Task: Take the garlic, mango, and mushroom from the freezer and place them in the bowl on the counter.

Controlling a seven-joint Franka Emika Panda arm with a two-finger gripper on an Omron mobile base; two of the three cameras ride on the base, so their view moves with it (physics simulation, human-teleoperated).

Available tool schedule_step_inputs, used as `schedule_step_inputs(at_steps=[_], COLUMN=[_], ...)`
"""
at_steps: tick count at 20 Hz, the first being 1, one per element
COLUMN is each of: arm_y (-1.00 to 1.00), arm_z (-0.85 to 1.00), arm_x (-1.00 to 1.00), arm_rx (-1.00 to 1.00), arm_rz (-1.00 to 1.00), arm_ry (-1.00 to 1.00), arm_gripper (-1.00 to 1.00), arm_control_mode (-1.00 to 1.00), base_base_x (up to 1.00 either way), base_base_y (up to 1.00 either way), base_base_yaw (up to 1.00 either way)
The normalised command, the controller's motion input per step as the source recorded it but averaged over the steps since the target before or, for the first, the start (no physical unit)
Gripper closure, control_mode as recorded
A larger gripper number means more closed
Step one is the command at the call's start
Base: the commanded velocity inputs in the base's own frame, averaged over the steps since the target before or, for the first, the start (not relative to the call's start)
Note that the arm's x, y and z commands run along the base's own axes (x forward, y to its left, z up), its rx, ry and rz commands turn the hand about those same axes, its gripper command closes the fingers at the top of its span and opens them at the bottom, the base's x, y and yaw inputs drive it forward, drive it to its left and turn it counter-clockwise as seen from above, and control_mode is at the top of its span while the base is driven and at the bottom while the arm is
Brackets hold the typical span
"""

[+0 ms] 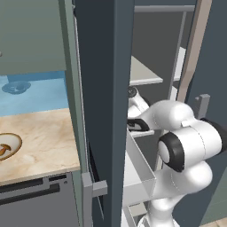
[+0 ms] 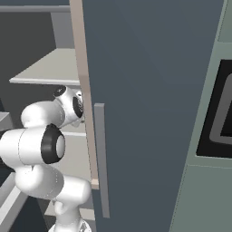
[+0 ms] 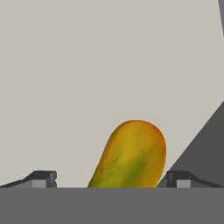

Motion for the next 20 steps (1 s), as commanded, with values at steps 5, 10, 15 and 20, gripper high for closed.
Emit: schedule_step_inputs(at_steps=[5,10,15,20], arm_y=[-0.01,-0.09,-0.08,-0.01], arm_z=[-0.03,-0.03,-0.11,-0.20], arm_x=[0.19,0.14,0.08,0.13], arm_rx=[0.00,0.00,0.00,0.00], arm_rz=[0.00,0.00,0.00,0.00], arm_ry=[0.00,0.00,0.00,0.03], arm_gripper=[-1.00,-1.00,-1.00,-1.00], arm_control_mode=[-1.00,-1.00,-1.00,-1.00], base_base_x=[0.00,0.00,0.00,0.00], base_base_y=[0.00,0.00,0.00,0.00], base_base_yaw=[0.00,0.00,0.00,0.00])
